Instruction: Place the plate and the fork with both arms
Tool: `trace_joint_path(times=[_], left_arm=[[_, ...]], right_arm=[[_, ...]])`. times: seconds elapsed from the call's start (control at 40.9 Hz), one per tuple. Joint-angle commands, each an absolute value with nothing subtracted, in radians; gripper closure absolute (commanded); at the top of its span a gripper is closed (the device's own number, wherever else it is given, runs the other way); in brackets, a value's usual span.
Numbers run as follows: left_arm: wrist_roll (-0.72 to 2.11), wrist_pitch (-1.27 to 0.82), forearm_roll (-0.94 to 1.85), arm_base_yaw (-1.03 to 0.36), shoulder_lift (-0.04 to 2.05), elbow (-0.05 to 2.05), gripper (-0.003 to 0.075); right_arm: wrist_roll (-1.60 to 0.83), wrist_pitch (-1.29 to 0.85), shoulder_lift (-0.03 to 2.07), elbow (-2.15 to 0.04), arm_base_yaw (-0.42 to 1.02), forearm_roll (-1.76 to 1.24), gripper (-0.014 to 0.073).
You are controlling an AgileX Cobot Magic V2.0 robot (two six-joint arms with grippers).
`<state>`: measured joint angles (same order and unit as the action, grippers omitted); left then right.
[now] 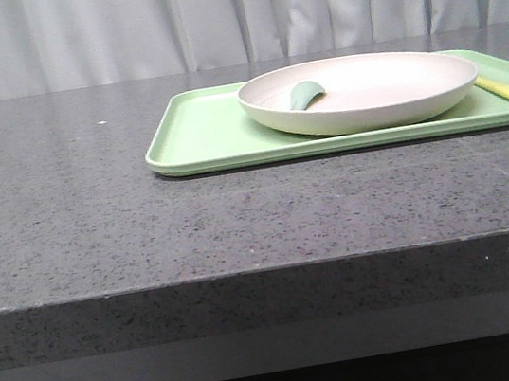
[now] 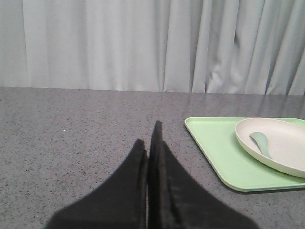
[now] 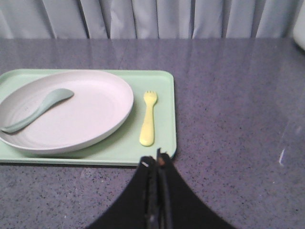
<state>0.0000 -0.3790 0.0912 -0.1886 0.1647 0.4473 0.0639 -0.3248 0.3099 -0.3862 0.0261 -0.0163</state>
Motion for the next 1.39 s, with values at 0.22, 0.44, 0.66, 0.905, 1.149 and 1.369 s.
trace_joint_path(times=[0.22, 0.44, 0.66, 0.905, 1.149, 1.369], left_arm=[[0.000, -0.297, 0.093, -0.188, 0.176, 0.472, 0.0738], [0.000, -0.297, 0.093, -0.188, 0.176, 0.472, 0.0738], [0.000, -0.297, 0.093, -0.188, 0.176, 0.472, 0.0738], [0.000, -0.297, 0.093, -0.188, 0.176, 0.472, 0.0738], [0.000, -0.297, 0.093, -0.188, 0.176, 0.472, 0.0738], [0.000, -0.295, 0.093, -0.185, 0.171, 0.449, 0.0738]], right_arm=[[0.054, -0.221, 0.170, -0.364, 0.024, -0.006, 0.0661], [0.054, -0.221, 0.170, -0.364, 0.024, -0.006, 0.0661], [0.054, -0.221, 0.170, -0.364, 0.024, -0.006, 0.0661], [0.054, -0.221, 0.170, -0.364, 0.024, -0.006, 0.0661], [0.054, -0.221, 0.170, -0.364, 0.024, -0.006, 0.0661], [0.054, -0.221, 0.170, -0.364, 0.024, -0.006, 0.0661]])
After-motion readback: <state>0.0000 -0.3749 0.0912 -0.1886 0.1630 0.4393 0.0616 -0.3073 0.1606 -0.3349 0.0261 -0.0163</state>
